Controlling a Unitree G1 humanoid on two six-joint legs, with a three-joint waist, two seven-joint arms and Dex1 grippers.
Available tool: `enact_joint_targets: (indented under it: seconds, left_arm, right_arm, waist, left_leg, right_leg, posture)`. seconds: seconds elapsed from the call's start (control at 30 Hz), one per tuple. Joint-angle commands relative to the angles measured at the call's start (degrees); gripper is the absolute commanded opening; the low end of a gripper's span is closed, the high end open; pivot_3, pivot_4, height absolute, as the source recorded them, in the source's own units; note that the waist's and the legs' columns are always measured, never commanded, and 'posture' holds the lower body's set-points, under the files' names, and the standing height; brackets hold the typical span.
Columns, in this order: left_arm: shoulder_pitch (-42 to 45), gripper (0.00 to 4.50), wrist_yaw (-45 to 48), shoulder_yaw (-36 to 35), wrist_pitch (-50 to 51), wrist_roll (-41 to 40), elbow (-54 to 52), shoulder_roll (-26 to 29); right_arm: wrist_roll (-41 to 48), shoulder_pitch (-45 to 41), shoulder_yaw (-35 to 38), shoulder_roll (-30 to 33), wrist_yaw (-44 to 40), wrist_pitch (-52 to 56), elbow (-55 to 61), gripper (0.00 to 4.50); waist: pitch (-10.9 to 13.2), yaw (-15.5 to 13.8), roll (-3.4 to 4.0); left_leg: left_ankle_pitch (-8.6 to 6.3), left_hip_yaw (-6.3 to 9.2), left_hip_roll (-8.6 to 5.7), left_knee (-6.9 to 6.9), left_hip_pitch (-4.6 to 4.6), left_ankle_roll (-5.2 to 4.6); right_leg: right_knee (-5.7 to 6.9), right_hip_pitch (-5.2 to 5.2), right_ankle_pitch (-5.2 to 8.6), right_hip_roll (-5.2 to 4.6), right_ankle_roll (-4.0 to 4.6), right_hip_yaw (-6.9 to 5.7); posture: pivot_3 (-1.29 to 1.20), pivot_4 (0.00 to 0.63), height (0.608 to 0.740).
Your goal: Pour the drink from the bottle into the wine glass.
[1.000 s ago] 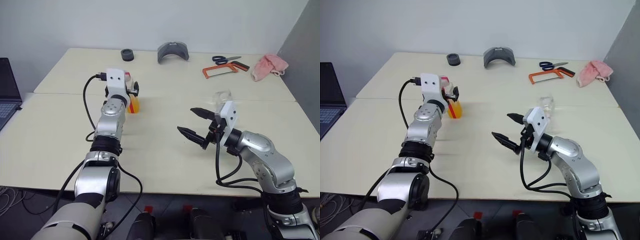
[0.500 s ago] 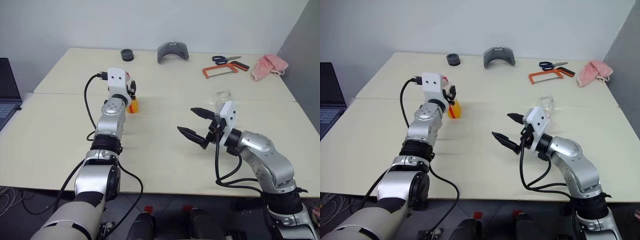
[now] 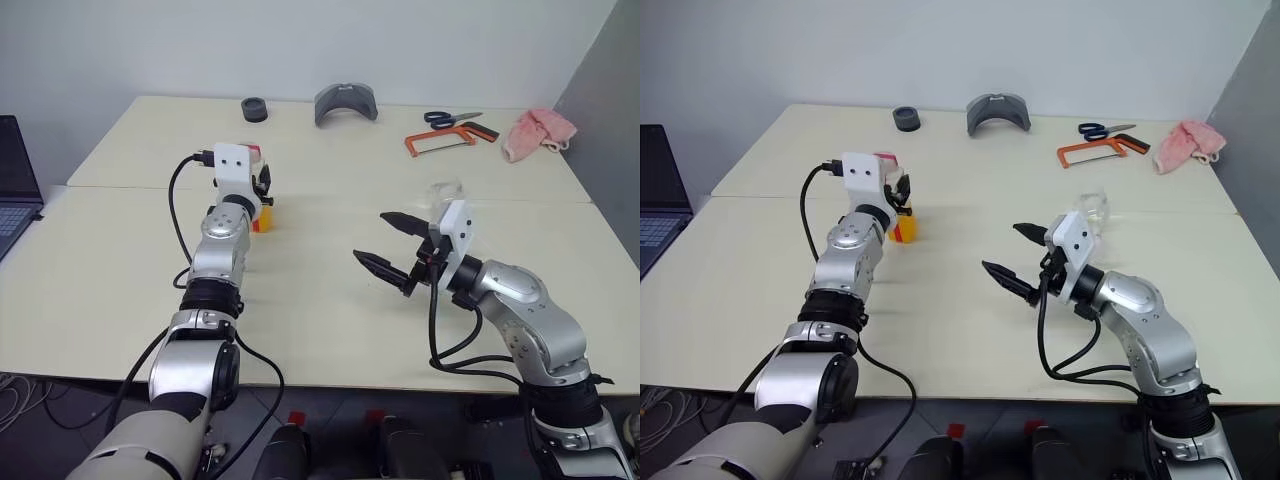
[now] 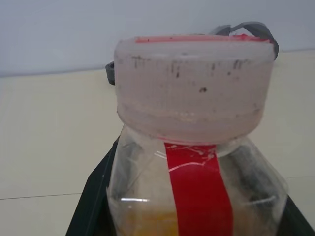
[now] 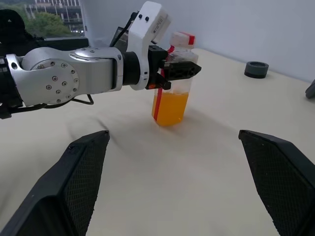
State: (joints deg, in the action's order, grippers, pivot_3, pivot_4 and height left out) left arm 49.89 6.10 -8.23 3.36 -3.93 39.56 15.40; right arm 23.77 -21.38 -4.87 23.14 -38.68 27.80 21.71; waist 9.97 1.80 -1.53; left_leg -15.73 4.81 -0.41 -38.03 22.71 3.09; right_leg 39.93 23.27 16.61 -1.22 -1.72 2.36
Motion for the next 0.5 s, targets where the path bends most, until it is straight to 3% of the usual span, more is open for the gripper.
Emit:
enact_joint_targets:
  seconds: [0.03, 0.5]
  left_arm:
    - [-0.7, 1.81, 2.9, -0.1, -2.7, -1.6, -5.4, -0.4]
    - [-6.6, 1.79, 21.8, 4.3, -7.3, -7.1, -12.0, -4.4]
  right_arm:
    - [-0.1, -1.2, 0.0, -0.1, -0.5, -2.1, 1.0, 4.5]
    - [-1.6, 0.6, 1.0, 1.7, 0.0, -4.5, 2.9, 4.5]
  waist:
    - [0.0, 0.0, 0.0]
    - [0.0, 0.0, 0.0]
  left_leg:
    - [0.01, 0.01, 0.0, 0.0, 0.01, 0.01]
    - [0.01, -0.02, -0.01, -0.01, 0.02, 0.02]
  right_leg:
    - [0.0, 0.0, 0.0, 0.0, 0.0, -0.01]
    - [-0.01, 0.0, 0.0, -0.01, 0.0, 0.0]
  posture:
    - [0.0, 0.15, 0.74]
    - [0.0, 0.15, 0.74]
